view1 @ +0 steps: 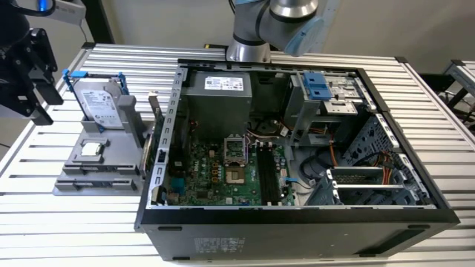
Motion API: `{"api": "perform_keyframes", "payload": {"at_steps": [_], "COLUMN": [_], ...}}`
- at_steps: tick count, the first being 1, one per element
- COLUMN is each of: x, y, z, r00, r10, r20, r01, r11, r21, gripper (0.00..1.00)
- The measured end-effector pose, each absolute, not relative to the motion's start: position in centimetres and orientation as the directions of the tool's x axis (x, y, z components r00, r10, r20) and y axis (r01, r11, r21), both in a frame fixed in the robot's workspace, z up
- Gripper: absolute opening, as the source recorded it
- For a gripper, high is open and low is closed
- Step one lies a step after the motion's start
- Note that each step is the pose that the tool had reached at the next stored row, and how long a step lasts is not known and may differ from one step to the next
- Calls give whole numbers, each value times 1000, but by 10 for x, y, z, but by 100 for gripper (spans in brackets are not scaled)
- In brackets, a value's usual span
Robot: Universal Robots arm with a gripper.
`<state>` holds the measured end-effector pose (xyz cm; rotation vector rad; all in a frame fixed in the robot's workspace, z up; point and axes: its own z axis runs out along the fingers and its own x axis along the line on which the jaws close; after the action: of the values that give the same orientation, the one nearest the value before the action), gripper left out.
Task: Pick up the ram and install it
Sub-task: 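Pick up the ram and move it above insertion slot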
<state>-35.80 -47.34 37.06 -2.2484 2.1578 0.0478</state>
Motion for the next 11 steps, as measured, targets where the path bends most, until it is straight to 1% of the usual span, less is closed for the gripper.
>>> {"api": "perform_keyframes", "payload": {"at_steps": [11], "x": [-358], "y": [-473], "z": [358], "r00": [41], "r10": [-999], "r20": [-35], "r01": [-999], "r11": [-41], "r21": [3], "gripper": [100]}}
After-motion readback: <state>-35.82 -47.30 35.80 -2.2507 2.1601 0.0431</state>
